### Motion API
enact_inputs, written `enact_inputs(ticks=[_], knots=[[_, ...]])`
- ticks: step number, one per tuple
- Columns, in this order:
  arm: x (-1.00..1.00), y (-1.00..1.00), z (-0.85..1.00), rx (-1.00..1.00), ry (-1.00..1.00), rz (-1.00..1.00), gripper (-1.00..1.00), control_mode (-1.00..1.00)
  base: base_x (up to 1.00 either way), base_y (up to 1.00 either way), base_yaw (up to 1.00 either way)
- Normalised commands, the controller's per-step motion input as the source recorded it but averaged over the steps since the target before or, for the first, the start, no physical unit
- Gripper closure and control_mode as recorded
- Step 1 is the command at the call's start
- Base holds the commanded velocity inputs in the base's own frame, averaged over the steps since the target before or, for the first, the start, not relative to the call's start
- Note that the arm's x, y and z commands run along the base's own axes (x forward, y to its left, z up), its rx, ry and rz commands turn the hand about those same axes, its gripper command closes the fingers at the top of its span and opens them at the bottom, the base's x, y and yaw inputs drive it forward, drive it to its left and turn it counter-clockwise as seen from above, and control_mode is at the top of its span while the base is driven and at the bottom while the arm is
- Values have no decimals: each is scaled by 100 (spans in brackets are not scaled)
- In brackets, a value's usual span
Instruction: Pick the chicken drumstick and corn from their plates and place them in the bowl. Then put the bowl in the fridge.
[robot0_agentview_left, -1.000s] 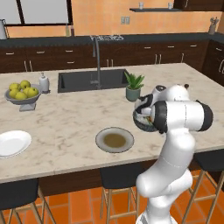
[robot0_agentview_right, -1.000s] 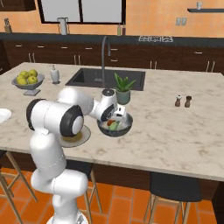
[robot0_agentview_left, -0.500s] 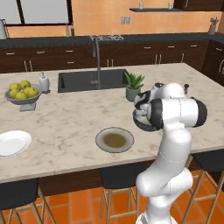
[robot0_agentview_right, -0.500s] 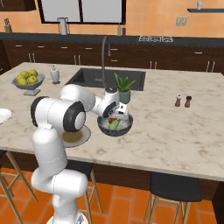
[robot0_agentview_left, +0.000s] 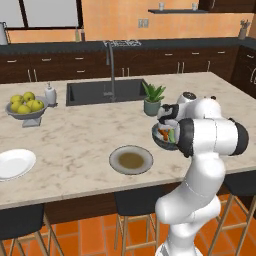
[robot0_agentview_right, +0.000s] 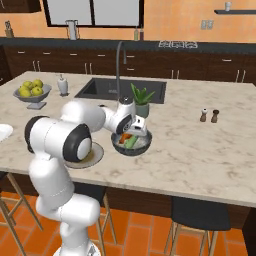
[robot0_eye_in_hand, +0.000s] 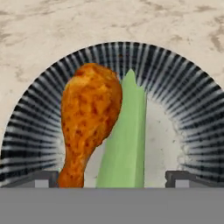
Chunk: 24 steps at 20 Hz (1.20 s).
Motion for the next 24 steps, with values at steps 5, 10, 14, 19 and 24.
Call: enact_inputs(ticks=[5,10,14,19,24], knots=[[-50,-20,46,1,-1,-4,-100,-100,0,0,0],[-41,-51,27,3,0,-13,-100,-100,0,0,0],[0,-65,18,3,3,-22,-100,-100,0,0,0],[0,-34,-1,0,10,-4,-100,-100,0,0,0],[5,1,-19,9,6,8,-100,-100,0,0,0]])
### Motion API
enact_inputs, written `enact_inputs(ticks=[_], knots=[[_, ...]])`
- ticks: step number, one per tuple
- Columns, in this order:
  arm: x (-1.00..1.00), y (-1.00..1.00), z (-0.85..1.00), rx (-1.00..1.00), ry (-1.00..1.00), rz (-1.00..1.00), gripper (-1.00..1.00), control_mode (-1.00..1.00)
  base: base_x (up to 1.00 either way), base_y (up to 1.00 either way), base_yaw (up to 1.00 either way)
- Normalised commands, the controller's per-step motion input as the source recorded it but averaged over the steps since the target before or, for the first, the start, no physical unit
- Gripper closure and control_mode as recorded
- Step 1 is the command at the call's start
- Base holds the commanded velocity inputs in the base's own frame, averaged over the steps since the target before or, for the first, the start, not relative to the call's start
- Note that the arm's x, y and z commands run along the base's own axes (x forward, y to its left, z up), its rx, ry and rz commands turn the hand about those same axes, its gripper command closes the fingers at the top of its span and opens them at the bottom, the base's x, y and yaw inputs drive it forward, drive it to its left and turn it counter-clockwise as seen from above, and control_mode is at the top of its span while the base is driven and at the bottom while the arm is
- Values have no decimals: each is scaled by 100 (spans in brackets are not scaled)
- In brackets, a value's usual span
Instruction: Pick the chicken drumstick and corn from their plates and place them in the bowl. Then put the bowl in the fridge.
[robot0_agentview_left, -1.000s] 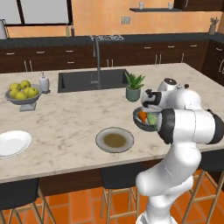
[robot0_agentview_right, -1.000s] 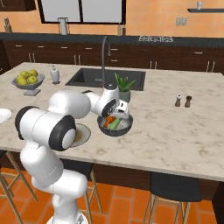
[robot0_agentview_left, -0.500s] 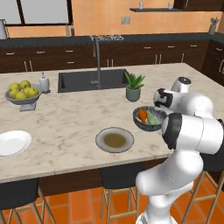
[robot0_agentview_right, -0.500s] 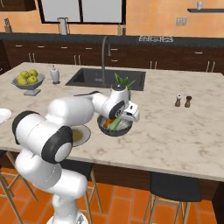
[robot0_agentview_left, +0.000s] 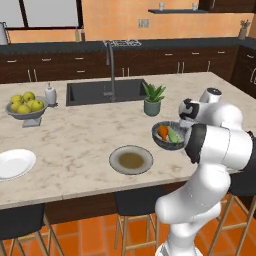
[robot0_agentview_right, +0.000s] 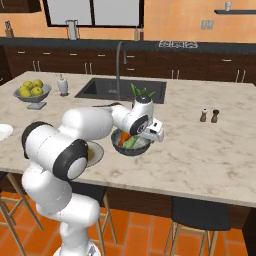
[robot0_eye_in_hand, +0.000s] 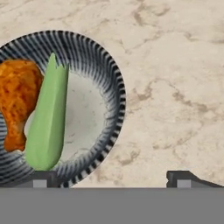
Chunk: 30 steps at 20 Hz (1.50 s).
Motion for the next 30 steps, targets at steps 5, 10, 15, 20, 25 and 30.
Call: enact_inputs(ticks=[5,10,15,20,25,30], knots=[[17,-1,-44,13,17,0,-100,-100,0,0,0],[6,0,-24,4,3,0,-100,-100,0,0,0],[19,0,-31,2,7,0,-100,-100,0,0,0],[23,1,-33,0,9,0,-100,-100,0,0,0],[22,3,-32,0,15,-1,100,-100,0,0,0],[6,2,-13,4,2,0,100,-100,0,0,0]])
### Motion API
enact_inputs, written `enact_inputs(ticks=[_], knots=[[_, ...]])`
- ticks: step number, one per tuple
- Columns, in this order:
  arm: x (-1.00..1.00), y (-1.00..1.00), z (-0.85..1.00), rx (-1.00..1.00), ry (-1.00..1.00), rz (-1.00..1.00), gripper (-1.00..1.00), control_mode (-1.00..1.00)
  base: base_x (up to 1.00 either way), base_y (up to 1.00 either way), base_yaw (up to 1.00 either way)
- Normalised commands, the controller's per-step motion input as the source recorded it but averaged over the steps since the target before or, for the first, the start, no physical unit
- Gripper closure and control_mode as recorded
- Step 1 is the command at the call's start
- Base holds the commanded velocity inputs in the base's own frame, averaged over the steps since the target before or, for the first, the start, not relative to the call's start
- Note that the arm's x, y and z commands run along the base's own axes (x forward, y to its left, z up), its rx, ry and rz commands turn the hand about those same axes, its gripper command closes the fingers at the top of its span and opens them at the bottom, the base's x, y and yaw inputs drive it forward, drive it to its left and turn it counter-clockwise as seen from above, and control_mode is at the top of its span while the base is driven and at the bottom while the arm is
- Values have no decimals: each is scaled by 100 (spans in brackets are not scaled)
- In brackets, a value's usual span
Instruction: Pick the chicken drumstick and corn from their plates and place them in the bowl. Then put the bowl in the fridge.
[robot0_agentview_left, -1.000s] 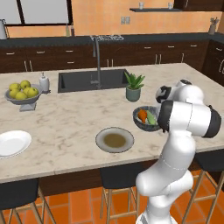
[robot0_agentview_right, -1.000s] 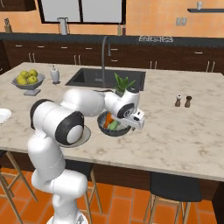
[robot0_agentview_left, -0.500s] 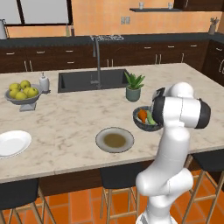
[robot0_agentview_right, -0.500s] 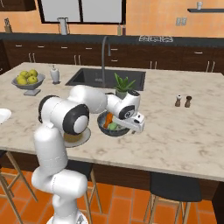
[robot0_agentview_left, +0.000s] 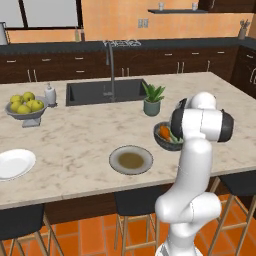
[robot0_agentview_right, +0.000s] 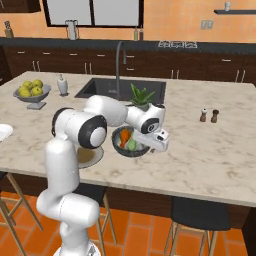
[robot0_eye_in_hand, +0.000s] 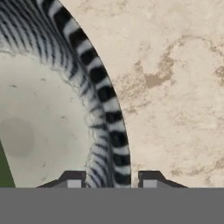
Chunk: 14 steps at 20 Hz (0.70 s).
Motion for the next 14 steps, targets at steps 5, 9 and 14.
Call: enact_inputs(ticks=[5,9,14], knots=[[2,1,-4,1,0,0,100,-100,0,0,0],[-45,7,51,9,0,0,100,-100,0,0,0],[-67,20,100,0,-1,-1,100,-100,0,0,0]])
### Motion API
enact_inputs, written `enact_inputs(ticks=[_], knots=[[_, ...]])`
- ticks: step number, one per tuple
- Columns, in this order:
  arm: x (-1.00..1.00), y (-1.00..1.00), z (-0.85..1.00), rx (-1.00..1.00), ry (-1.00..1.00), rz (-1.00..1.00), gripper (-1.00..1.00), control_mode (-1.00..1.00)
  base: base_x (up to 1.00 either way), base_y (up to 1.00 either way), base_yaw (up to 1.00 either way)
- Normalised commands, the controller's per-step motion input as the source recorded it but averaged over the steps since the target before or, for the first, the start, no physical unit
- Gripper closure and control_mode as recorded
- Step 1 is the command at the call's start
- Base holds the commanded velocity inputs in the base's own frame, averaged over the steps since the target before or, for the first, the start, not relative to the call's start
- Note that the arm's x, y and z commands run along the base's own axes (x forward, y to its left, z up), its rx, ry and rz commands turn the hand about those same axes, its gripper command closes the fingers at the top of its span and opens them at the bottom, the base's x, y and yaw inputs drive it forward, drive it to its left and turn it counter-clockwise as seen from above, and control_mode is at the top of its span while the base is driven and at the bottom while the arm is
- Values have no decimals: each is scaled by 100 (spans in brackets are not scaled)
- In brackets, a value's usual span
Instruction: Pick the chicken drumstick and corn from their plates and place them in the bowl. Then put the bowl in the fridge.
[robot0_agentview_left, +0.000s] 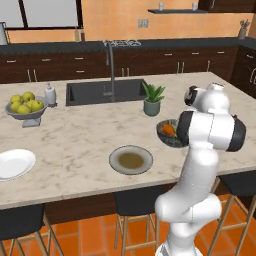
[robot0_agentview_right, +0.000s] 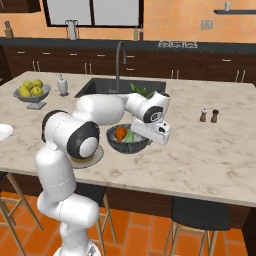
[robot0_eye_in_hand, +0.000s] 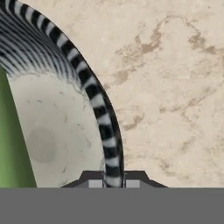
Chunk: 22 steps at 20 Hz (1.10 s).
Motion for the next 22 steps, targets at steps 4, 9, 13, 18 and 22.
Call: enact_inputs(ticks=[4,9,13,18,22], knots=[[-78,41,76,1,-13,-1,100,-100,0,0,0],[-79,27,97,0,-16,-6,100,-100,0,0,0],[-94,16,98,0,-2,-5,100,-100,0,0,0],[-91,8,82,0,-6,-1,100,-100,0,0,0],[-95,9,69,0,0,0,100,-100,0,0,0]])
